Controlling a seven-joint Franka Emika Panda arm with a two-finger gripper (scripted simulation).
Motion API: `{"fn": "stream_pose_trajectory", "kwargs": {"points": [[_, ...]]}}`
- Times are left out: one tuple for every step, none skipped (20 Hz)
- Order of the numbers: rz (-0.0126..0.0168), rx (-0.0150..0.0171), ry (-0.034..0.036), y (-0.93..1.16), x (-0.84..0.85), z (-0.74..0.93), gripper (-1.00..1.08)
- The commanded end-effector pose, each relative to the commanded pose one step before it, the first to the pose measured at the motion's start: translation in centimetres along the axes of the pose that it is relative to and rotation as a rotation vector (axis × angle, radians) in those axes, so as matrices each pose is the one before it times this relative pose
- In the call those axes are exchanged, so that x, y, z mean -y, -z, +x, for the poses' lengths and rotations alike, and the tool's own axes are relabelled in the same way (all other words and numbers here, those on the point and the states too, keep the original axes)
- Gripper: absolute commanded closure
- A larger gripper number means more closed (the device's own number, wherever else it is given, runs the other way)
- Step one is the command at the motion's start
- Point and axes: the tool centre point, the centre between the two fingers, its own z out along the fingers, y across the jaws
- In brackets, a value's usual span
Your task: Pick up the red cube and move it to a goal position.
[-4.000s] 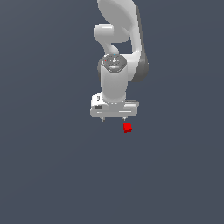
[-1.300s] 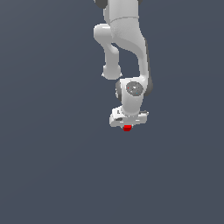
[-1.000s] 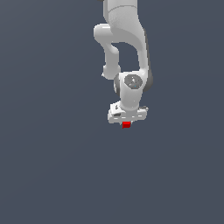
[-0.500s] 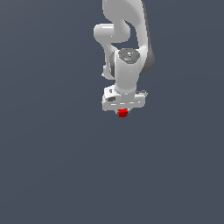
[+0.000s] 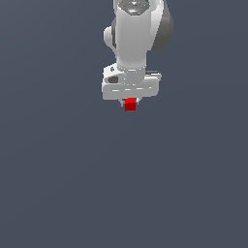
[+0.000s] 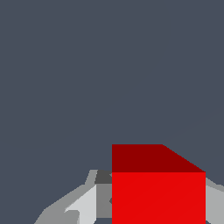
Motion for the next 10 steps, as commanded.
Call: {"fn": "stream_pose_trajectory", "kwargs": {"points": [[0.00042,0.00038,0.00034,2.746,-0.686,-0.440,1.08],[0.00000,0.00000,0.00000,1.060,-0.274,-0.143,1.08],[0.00000,0.00000,0.00000,1.054,-0.273,-0.141,1.08],[0.00000,0.00000,0.00000,1.050,-0.273,-0.138,1.08],[0.00000,0.00000,0.00000,1.045,-0.273,-0.135,1.08],[0.00000,0.00000,0.00000,1.041,-0.274,-0.131,1.08],[0.00000,0.00000,0.00000,1.038,-0.274,-0.128,1.08],[0.00000,0.00000,0.00000,1.035,-0.274,-0.125,1.08],[0.00000,0.00000,0.00000,1.032,-0.275,-0.121,1.08],[0.00000,0.00000,0.00000,1.028,-0.276,-0.117,1.08]]}}
